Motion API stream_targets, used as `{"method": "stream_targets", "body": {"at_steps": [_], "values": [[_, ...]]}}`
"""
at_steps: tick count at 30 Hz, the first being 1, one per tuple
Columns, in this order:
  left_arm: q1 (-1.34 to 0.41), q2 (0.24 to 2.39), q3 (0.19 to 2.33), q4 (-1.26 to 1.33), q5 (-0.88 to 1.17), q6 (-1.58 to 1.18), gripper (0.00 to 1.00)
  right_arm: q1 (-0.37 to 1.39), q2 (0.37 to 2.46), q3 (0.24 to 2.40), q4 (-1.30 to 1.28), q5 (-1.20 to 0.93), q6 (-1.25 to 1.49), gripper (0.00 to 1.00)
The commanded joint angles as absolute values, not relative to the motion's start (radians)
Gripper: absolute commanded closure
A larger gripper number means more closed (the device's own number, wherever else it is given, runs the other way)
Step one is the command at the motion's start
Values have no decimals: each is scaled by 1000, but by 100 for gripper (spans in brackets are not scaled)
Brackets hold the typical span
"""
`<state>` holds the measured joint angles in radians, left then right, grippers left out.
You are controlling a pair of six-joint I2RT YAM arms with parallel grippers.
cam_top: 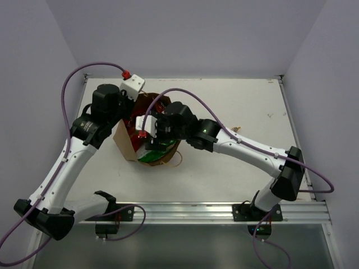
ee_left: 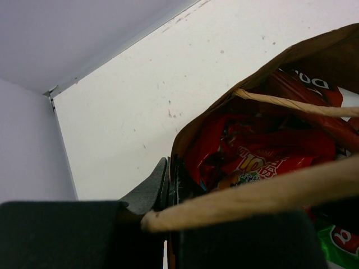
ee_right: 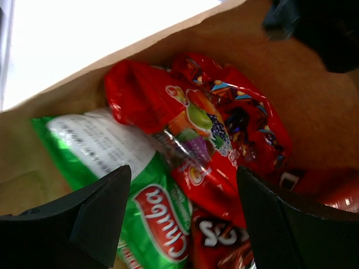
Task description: Take the snacks out of the paper bag
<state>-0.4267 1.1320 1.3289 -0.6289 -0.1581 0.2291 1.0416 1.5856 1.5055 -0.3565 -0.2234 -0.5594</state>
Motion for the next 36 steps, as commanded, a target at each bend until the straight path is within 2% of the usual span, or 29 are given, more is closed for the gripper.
{"method": "stream_targets", "body": {"at_steps": [1,8,11,14,17,18,20,26,36], "values": [[-425,1042,1344,-390,-104,271,100,1040,1645,1577,-311,-248,-653,20],[-426,1037,1341,-393,-80,265,100,1040,1767,1643,-310,-288,-658,19],[-426,1034,1339,-393,-75,259,100,1043,1801,1670,-316,-330,-649,21],[-426,1031,1336,-393,-97,261,100,1043,1821,1681,-350,-351,-649,28],[-426,1025,1325,-387,-109,256,100,1042,1818,1675,-368,-377,-640,58],[-426,1020,1316,-385,-113,256,100,1042,1812,1674,-367,-380,-635,82],[-426,1017,1307,-387,-123,253,100,1042,1781,1683,-373,-399,-623,100],[-426,1005,1281,-385,-215,236,100,1043,1626,1664,-325,-393,-595,100],[-425,1026,1296,-388,-374,229,100,1036,1255,1490,-150,-203,-532,100]]}}
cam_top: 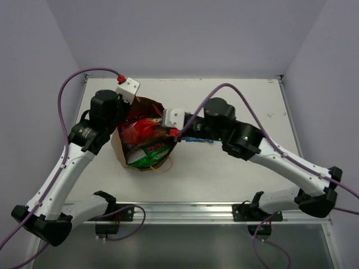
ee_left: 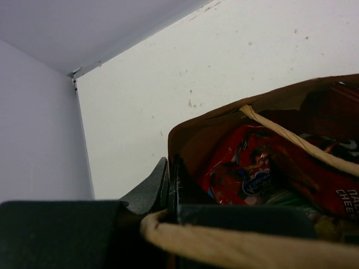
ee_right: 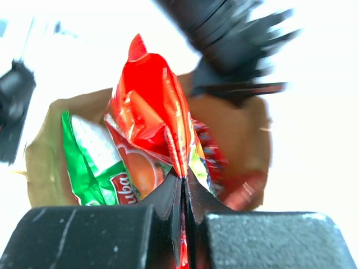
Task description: Take the snacks out of the paper bag
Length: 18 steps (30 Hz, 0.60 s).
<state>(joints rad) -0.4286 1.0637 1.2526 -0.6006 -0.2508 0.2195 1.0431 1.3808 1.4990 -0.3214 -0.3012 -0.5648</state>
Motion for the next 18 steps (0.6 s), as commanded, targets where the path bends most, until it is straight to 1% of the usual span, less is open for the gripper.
{"method": "stream_targets", "body": {"at_steps": [1,4,5,8,9,10,11,14,17,18], "values": [[-425,1025,1296,-387,-385,229,100,1031,1197,1465,-149,-181,-523,100],[-425,1035,1299,-390,-432,230,100,991,1111,1418,-140,-94,-476,100],[-425,1042,1301,-393,-452,232,100,951,1062,1405,-137,-43,-460,100],[-425,1043,1307,-396,-459,229,100,836,1010,1344,-138,-2,-393,100],[-425,1042,1305,-391,-451,226,100,748,1009,1326,-138,-2,-365,100],[-425,1039,1302,-390,-448,221,100,705,1012,1289,-138,2,-354,100],[-425,1037,1302,-387,-440,219,100,622,1043,1276,-138,33,-341,100],[-425,1037,1301,-387,-434,212,100,498,1126,1230,-114,54,-304,100],[-425,1037,1301,-391,-430,209,100,431,1274,1187,-8,119,-301,100],[-425,1037,1301,-391,-426,209,100,425,1358,1183,70,147,-302,100]]}}
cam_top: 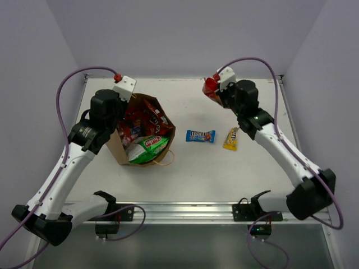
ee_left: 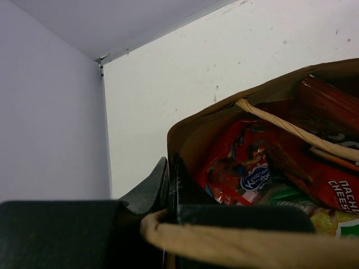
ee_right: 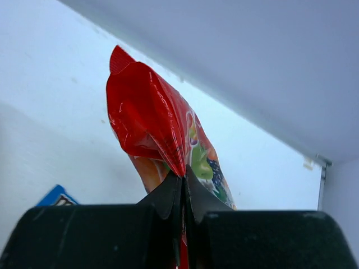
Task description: Take the snacks out of the paper bag
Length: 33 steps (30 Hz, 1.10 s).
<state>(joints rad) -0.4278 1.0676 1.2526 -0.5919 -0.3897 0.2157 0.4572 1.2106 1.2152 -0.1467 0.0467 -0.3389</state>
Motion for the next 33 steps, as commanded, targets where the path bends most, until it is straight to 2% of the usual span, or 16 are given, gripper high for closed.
{"method": "stream_targets", "body": {"at_steps": [1,7,10,11,13,14,16,19,23,28,33], "values": [[-425,1035,1298,-393,-425,209,100,417,1405,1177,104,202,-305,100],[-425,1026,1289,-396,-419,207,100,414,1676,1230,187,282,-275,100],[-425,1025,1287,-397,-417,207,100,423,1692,1235,135,204,-219,75],[-425,1023,1287,-397,-416,206,100,434,1680,1235,117,168,-207,58],[-425,1025,1287,-396,-408,203,100,449,1646,1242,51,127,-175,44],[-425,1026,1287,-396,-407,201,100,466,1605,1246,31,118,-160,34],[-425,1031,1287,-400,-405,195,100,485,1557,1279,-55,69,-120,22],[-425,1031,1282,-405,-402,190,100,557,1462,1342,-164,31,-97,16],[-425,1032,1282,-413,-400,180,100,716,1367,1436,-277,64,-52,15],[-426,1037,1285,-419,-396,170,100,866,1270,1467,-246,64,43,14],[-425,1037,1285,-425,-385,158,100,998,1325,1489,-187,81,57,14]]}}
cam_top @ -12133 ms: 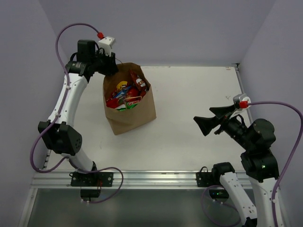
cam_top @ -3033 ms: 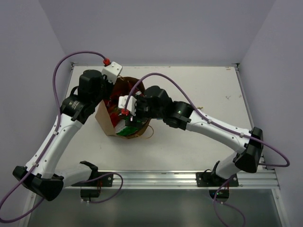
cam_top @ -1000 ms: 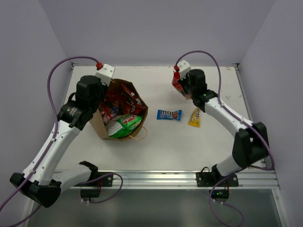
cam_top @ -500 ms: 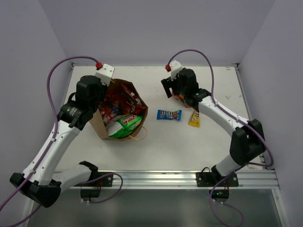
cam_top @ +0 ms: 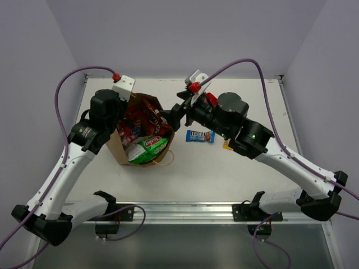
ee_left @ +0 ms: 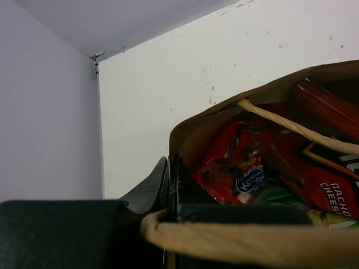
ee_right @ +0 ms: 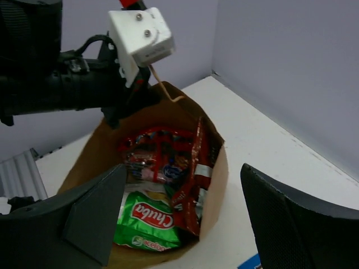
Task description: Take the snacks out of the paper bag
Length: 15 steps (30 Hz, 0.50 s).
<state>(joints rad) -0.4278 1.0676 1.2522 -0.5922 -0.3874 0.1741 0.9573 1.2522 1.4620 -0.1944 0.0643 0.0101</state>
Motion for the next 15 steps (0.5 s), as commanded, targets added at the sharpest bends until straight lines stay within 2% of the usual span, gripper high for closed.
{"method": "stream_targets", "body": {"at_steps": [1,8,15], "values": [[-425,1035,1285,-426,-384,158,100,1008,1351,1526,-198,84,55,15],[-425,1032,1282,-439,-377,150,100,1051,1560,1634,-236,132,69,16],[-425,1019,1281,-448,-376,150,100,1031,1689,1661,-235,304,98,16]]}}
